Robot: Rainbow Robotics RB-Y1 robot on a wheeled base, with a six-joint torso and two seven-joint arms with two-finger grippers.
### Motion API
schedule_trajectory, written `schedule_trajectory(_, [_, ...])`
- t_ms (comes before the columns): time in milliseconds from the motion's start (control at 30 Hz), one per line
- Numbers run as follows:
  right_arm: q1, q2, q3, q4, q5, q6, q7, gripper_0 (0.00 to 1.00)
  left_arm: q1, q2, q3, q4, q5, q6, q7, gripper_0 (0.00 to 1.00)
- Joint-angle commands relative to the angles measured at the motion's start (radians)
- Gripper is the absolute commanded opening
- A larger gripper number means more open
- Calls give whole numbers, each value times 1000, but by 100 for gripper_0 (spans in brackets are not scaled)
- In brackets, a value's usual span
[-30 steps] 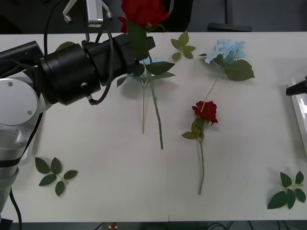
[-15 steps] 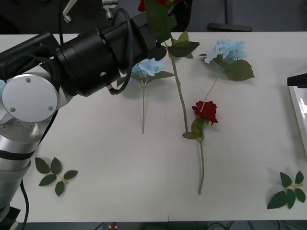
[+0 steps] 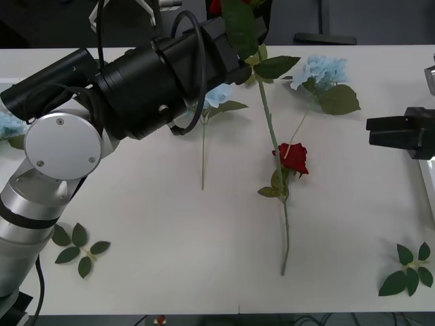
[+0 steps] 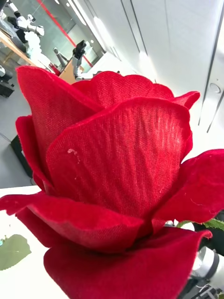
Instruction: Place the red flowers into the right box and the blue flowers into the left box. If a person shows an open palm, hand one flower to the person first, then continue sorting.
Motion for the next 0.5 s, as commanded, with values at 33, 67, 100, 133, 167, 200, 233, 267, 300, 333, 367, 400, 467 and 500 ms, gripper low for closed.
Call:
schedule_trajectory(33, [-3, 29, -19, -51, -16, 17, 34, 87, -26, 8, 6, -13, -7, -9, -12, 0])
schedule_trajectory(67, [1, 38, -19, -60, -16, 22, 34, 87, -26, 8, 6, -13, -10, -9, -13, 0])
schedule_trajectory(100, [1, 42, -19, -67, -17, 23, 34, 87, -26, 8, 4, -13, -10, -9, -12, 0])
schedule_trajectory(133, [4, 53, -19, -76, -23, 28, 34, 87, -26, 8, 3, -13, -12, -9, -12, 0])
schedule_trajectory(167, [4, 59, -17, -80, -25, 29, 34, 87, -26, 8, 1, -13, -14, -9, -12, 0])
schedule_trajectory(200, [5, 72, -11, -93, -31, 32, 29, 87, -26, 6, -1, -11, -15, -9, -12, 0])
schedule_trajectory(233, [4, 82, 4, -103, -45, 32, 27, 88, -26, 8, -1, -10, -18, -9, -13, 0])
schedule_trajectory(267, [4, 93, 26, -114, -69, 28, 29, 87, -26, 8, -1, -10, -20, -9, -13, 0])
schedule_trajectory(300, [4, 98, 39, -122, -80, 23, 29, 88, -26, 8, -1, -10, -21, -9, -13, 0])
schedule_trajectory(333, [4, 104, 64, -137, -105, 5, 34, 87, -26, 6, -2, -10, -24, -9, -15, 0])
schedule_trajectory(367, [4, 108, 89, -160, -125, -15, 35, 87, -26, 5, -4, -10, -24, -8, -16, 0])
schedule_trajectory(400, [4, 110, 99, -172, -131, -28, 35, 88, -26, 3, -5, -10, -26, -9, -16, 0])
schedule_trajectory(467, [4, 118, 131, -220, -148, -69, 37, 88, -26, -3, -5, -10, -29, -9, -18, 0])
schedule_trajectory(500, [4, 121, 138, -231, -148, -78, 35, 88, -25, -3, -5, -10, -30, -9, -19, 0])
